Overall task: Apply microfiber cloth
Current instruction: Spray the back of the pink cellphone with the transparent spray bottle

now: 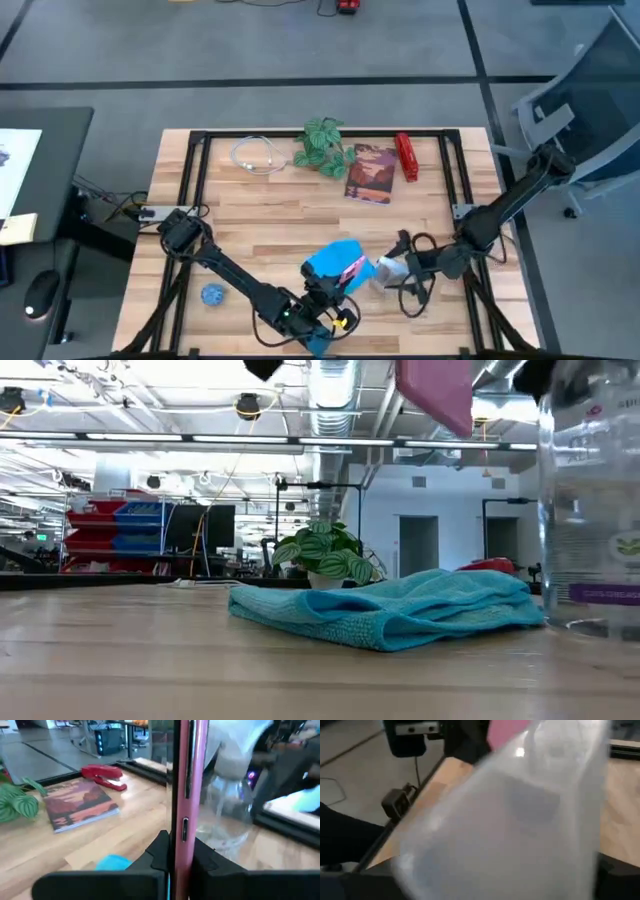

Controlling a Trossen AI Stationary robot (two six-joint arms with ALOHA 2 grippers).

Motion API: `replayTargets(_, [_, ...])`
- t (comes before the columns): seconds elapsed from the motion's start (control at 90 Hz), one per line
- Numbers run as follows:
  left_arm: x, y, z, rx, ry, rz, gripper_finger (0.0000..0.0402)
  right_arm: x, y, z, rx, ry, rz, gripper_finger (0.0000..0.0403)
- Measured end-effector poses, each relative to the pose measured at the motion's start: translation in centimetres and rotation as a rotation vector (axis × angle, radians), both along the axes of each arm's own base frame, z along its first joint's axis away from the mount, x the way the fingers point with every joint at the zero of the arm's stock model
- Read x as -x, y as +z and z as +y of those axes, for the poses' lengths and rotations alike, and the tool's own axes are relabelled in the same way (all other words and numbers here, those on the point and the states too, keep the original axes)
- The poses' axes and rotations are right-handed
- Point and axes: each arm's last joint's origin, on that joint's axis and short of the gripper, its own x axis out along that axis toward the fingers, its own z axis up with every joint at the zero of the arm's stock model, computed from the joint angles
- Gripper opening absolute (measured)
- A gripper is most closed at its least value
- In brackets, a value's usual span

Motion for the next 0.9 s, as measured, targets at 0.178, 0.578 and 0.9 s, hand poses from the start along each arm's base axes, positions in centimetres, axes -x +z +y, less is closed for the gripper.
replayTargets(0.178, [-0.7, -2.7, 0.6, -0.035, 0.002, 0.088, 0.0011, 1.6, 0.6, -1.3, 0.045, -0.030, 0.038, 0.0302])
replayTargets(0.578, [-1.1, -6.8, 1.4, -0.038, 0.014, 0.197, 0.0011, 2.7, 0.2, -2.8, 0.170, -0.193, 0.089, 0.0302])
replayTargets(0.9, [-0.8, -7.3, 1.6, 0.005, 0.028, 0.208, 0.0011, 4.4, 0.4, -4.9, 0.265, -0.270, 0.130, 0.0302])
